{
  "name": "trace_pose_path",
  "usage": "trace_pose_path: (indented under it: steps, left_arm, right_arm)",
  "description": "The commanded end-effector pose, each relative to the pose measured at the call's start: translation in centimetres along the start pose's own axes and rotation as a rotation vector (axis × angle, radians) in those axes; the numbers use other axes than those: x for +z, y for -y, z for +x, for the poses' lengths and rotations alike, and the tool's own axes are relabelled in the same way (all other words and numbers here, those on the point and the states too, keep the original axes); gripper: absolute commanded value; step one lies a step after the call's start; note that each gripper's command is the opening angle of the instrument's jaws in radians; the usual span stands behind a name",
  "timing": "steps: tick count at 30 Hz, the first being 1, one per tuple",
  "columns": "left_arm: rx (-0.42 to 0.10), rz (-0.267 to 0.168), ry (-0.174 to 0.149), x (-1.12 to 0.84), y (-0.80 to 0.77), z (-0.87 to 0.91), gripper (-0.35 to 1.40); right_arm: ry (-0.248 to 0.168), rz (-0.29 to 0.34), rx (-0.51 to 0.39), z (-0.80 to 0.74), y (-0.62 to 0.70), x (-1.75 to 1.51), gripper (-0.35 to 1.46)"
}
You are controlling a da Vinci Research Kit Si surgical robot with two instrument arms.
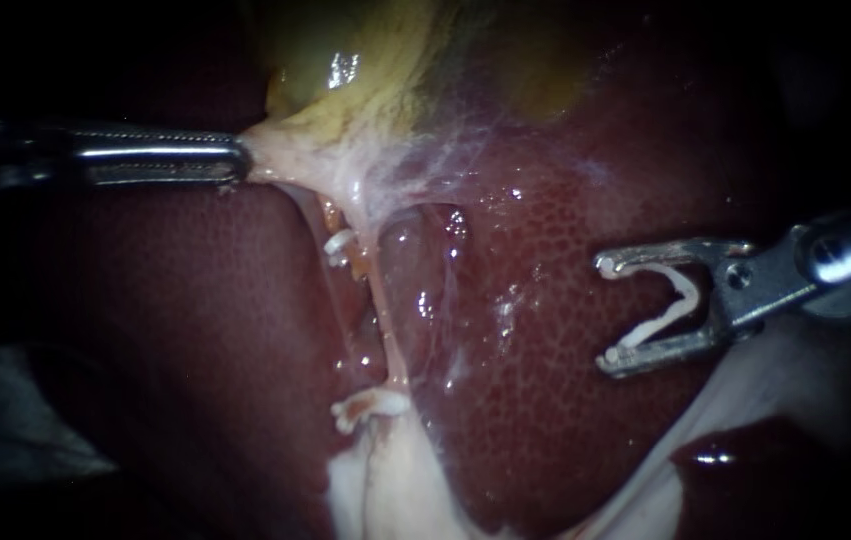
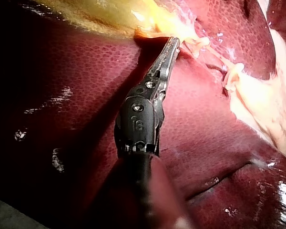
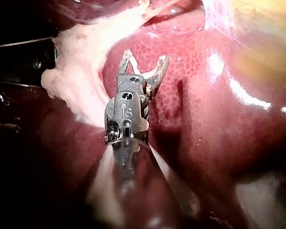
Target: Clipping first clip right tube
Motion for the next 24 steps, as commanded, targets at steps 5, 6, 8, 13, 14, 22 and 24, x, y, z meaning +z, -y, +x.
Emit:
trace_pose_path:
  steps: [5, 6, 8, 13, 14, 22, 24]
  left_arm:
    - [0.002, 0.002, -0.001, 0.02, -0.01, -0.01, -0.35]
    - [0.002, 0.002, -0.001, 0.01, -0.01, -0.01, -0.35]
    - [0.002, 0.002, -0.001, 0.01, -0.01, -0.01, -0.35]
    - [0.002, 0.002, -0.001, 0.01, -0.01, -0.01, -0.35]
    - [0.002, 0.002, -0.001, 0.01, -0.01, -0.01, -0.35]
    - [0.002, 0.004, -0.002, 0.02, -0.03, -0.01, -0.35]
    - [0.002, 0.004, -0.002, 0.03, -0.03, -0.01, -0.35]
  right_arm:
    - [-0.024, 0.014, 0.004, 0.03, 0.02, 0.17, 0.5]
    - [-0.027, 0.013, 0.009, 0.03, 0.03, 0.24, 0.5]
    - [-0.032, 0.016, 0.024, 0.04, 0.03, 0.37, 0.5]
    - [-0.036, 0.019, 0.075, 0.01, 0.04, 0.76, 0.5]
    - [-0.036, 0.019, 0.085, 0.0, 0.04, 0.82, 0.5]
    - [-0.077, 0.04, 0.173, -0.08, -0.01, 1.34, 0.5]
    - [-0.083, 0.04, 0.186, -0.1, -0.03, 1.45, 0.5]
